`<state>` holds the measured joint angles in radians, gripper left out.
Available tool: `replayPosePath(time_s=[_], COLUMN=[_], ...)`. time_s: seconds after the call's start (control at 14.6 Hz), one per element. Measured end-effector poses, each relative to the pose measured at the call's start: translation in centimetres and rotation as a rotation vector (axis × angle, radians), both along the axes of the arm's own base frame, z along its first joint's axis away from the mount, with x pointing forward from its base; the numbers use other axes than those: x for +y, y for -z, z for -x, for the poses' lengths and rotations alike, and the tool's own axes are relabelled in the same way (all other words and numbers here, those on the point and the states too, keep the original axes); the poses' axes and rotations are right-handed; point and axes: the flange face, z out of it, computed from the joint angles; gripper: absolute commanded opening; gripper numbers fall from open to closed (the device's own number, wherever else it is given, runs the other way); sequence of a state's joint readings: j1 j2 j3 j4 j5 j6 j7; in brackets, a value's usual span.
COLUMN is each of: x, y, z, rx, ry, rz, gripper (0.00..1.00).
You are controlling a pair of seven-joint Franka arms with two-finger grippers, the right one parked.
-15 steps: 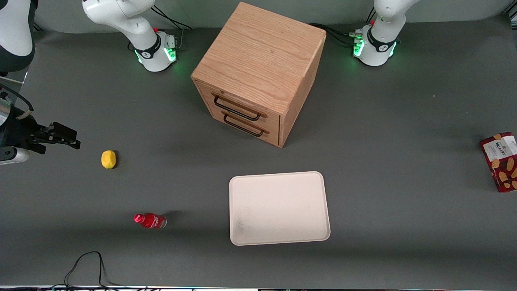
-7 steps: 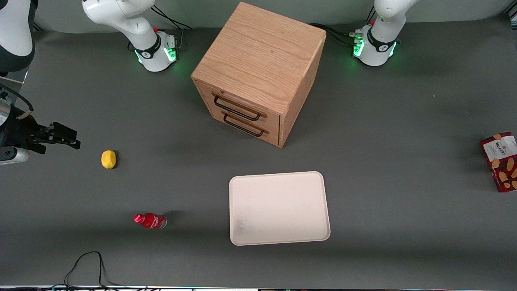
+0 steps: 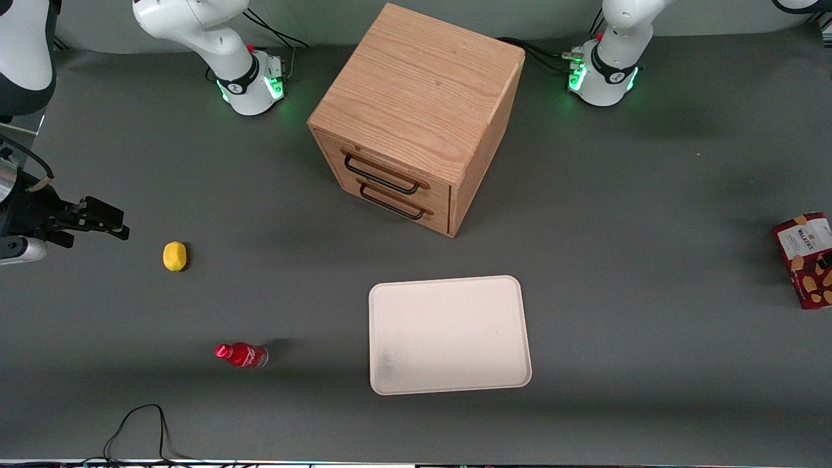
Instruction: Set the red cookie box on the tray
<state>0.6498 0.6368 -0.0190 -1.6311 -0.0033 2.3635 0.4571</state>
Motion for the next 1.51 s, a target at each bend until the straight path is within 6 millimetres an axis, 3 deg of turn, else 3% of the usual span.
replayPosePath(time_s=[0.14,0.21,0.82,1.03,1.23,1.51], x=[-0.2,-0.4,-1.1,-1.4,-1.8,-1.7], y=[0.9,1.0,0.9,-0.9,-6.3,-17.4], z=[-0.1,-0.2,-0.6,-1.3,-2.2,-1.8], rx=[0.005,0.005,0.027,0.048,0.083,0.143], ry=[0.000,-0.003,-0.025,-0.015,0.007,0.049], rz=[0.007,0.009,0.033,0.047,0.050,-0.027], gripper=[0.36,0.00,0.00,0.00,0.00,0.00])
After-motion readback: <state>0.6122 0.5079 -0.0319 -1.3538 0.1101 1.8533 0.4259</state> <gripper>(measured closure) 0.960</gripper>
